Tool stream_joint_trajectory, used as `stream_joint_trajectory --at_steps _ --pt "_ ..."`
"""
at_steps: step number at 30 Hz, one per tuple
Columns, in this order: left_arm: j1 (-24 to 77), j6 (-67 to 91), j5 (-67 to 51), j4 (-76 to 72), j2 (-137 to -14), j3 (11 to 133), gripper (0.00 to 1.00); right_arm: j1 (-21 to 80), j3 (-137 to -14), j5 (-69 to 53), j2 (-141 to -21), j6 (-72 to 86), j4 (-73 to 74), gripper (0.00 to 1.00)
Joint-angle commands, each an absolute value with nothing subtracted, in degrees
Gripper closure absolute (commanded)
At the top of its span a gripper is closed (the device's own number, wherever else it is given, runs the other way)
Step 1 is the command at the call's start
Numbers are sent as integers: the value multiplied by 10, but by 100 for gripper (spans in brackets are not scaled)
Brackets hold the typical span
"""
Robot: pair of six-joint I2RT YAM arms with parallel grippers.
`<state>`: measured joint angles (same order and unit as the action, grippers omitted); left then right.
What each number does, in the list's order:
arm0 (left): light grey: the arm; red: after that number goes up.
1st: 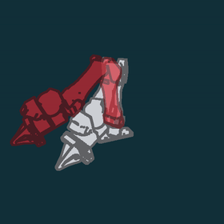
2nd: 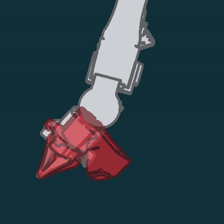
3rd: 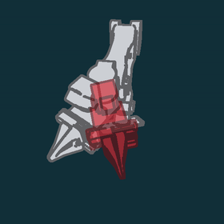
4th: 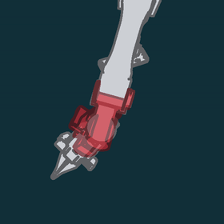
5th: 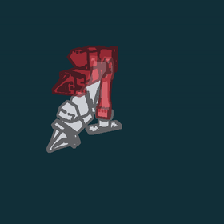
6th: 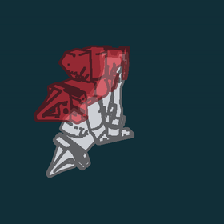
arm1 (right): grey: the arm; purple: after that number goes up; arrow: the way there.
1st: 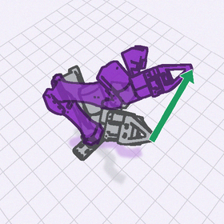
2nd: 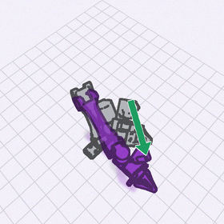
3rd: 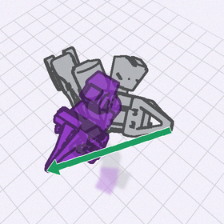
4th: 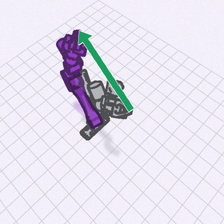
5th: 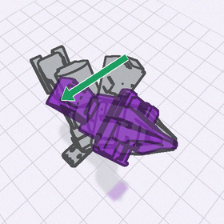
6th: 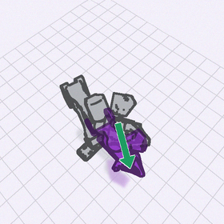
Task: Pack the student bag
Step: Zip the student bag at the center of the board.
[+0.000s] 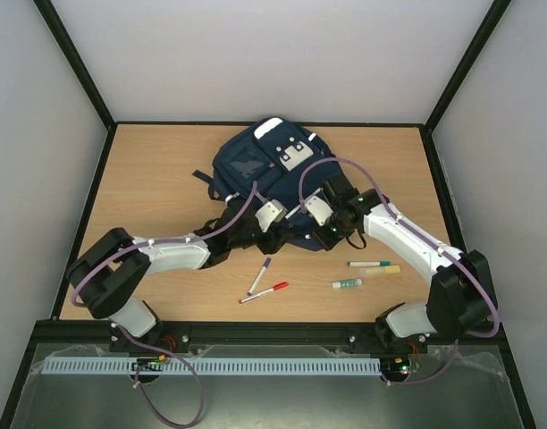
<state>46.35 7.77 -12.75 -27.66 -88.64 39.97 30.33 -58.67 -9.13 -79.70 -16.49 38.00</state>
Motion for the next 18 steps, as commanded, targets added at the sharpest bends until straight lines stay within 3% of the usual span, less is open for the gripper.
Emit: stream_joint_trajectory --at_steps 1,12,18 --pt "438 5 -225 -294 -926 419 39 303 -613 -137 -795 -160 416 99" --pt "437 -7 -268 -305 -986 437 43 303 -620 -160 -804 -146 419 99" --pt "438 -19 -253 -307 -997 443 60 303 -620 -162 -809 -142 422 99"
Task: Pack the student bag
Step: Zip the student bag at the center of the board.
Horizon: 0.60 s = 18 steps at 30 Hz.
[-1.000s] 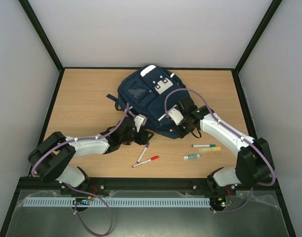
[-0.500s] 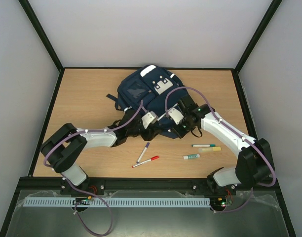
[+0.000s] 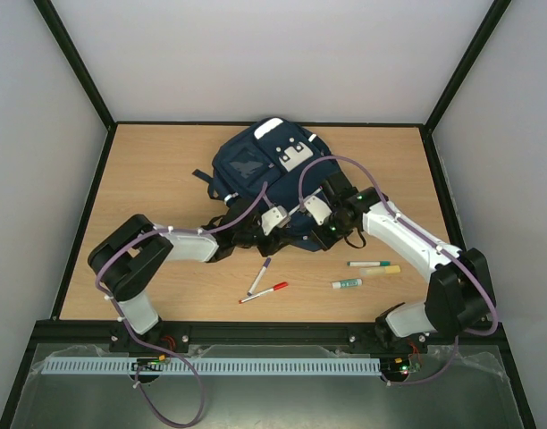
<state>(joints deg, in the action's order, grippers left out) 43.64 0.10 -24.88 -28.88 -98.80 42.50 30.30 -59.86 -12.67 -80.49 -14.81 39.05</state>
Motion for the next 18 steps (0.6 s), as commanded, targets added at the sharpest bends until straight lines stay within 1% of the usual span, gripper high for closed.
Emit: stream_joint_trajectory --at_steps 1,4,6,11,18 --pt "438 -22 -251 -305 -998 444 63 302 -619 -162 -810 -142 423 99" --pt "438 -27 -253 -304 -994 438 73 302 -614 -158 -811 -141 420 99" --pt "439 -28 -258 -303 -990 433 77 301 -612 -150 -812 -139 418 99" --pt "445 -28 -253 -297 -969 418 83 275 -610 -122 -823 -142 415 99" --pt "452 -17 -221 -287 -944 389 89 186 -627 -121 -845 -168 412 99"
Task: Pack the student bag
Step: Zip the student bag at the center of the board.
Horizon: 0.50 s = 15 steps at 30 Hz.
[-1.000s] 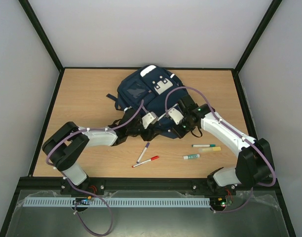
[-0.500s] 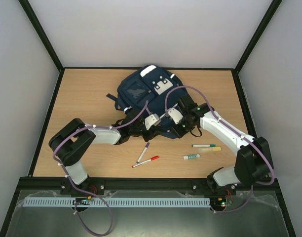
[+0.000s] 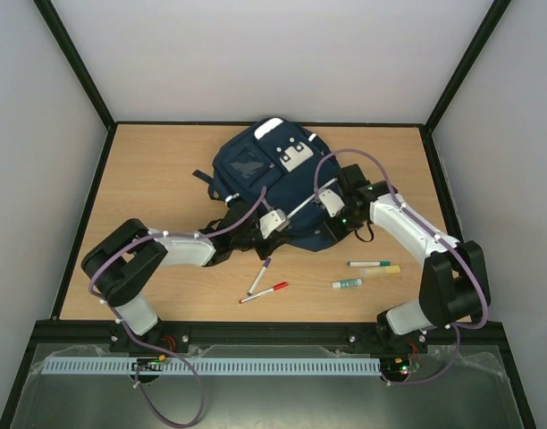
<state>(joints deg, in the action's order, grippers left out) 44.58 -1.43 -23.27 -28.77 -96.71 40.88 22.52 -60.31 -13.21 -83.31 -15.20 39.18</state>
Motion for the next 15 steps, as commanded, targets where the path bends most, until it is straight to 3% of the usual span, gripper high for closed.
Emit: stream_joint_trajectory --at_steps 1,10,11,15 --pt "452 -16 -216 -284 -941 385 90 179 -628 -118 -847 -172 412 99" --pt "451 7 -179 -265 -905 364 91 117 -617 -103 -848 -211 410 99" --pt "452 17 -169 -268 -901 361 87 117 -614 -110 -843 -215 411 99" --pt "456 64 -132 -315 -879 345 53 119 -608 -184 -820 -228 432 99"
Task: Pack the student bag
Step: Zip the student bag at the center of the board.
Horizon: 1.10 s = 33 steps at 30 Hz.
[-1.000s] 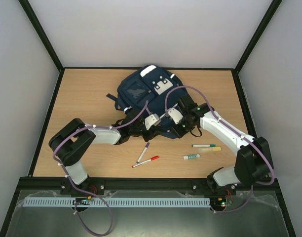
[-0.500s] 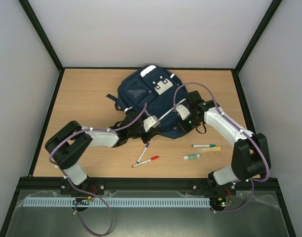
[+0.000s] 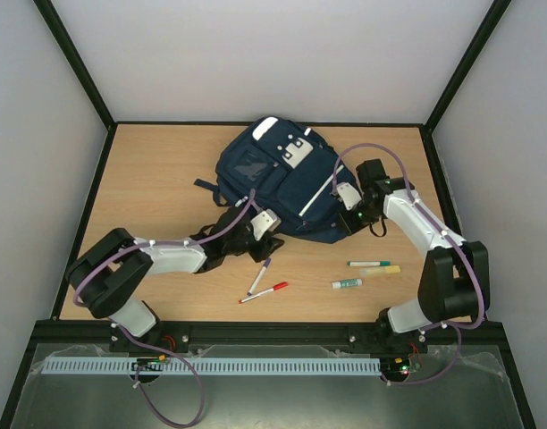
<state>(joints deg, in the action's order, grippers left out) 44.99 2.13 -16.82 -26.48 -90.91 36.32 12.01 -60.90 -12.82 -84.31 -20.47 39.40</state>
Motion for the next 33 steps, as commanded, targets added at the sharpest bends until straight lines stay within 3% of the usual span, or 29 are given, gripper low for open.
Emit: stream_joint_trajectory --at_steps 1,5,20,33 --pt "463 56 -136 -329 -875 339 50 122 -606 -195 -816 -228 436 99" --pt "493 -18 -127 -306 -892 382 45 146 -602 -209 -792 -228 442 99" --pt "520 -102 -147 -274 -1045 543 48 163 -602 -239 -772 -217 464 99" --pt "519 -107 -146 -261 -1073 549 86 145 -599 -225 -796 -216 468 99"
